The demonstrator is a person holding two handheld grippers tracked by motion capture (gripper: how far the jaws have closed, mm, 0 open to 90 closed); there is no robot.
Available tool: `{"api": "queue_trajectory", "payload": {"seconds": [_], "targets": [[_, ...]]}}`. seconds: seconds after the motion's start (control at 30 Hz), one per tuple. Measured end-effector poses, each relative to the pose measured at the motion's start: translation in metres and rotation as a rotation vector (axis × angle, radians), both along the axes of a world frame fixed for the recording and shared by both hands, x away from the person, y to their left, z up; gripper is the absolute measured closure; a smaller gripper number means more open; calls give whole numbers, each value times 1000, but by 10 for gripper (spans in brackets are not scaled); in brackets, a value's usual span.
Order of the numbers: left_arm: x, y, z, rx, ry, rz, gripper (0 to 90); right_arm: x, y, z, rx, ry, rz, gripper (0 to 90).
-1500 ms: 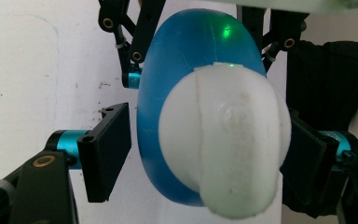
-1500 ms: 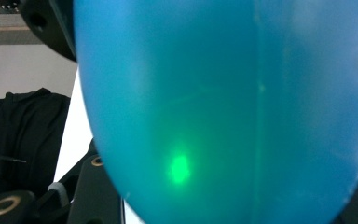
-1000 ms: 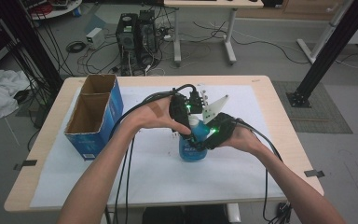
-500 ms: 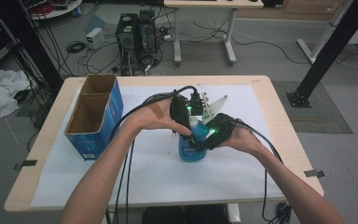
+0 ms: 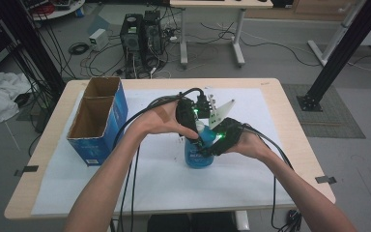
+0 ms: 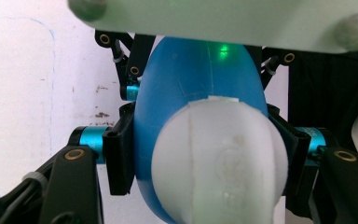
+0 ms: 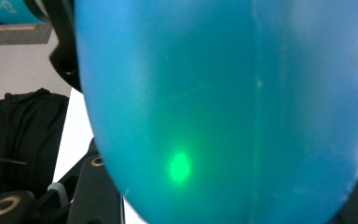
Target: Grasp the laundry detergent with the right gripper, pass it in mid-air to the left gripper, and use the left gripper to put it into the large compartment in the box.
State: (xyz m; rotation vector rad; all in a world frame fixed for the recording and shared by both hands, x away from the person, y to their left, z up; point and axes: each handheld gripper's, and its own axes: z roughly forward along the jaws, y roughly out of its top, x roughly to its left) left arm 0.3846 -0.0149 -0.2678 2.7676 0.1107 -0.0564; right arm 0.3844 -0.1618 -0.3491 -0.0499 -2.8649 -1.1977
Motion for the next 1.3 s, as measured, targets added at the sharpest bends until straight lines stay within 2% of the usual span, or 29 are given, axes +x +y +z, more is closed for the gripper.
{"api": "queue_trajectory", "payload": {"seconds": [0.33,0.73,0.93,1.13,1.3], "targets": [[-1,0,0,9,-5,-7,377,0,1,0,0,2,5,461],[-3,0,1,25,-9,6,381,0,2,-2,12,11,7,453],[-3,-2,2,34,-2,9,381,0,3,-2,16,0,17,445],[-5,-5,1,60,-10,2,381,-3,3,-2,-5,-8,15,438],[-6,-4,2,63,-7,2,381,-4,4,-2,-6,-8,30,408]]}}
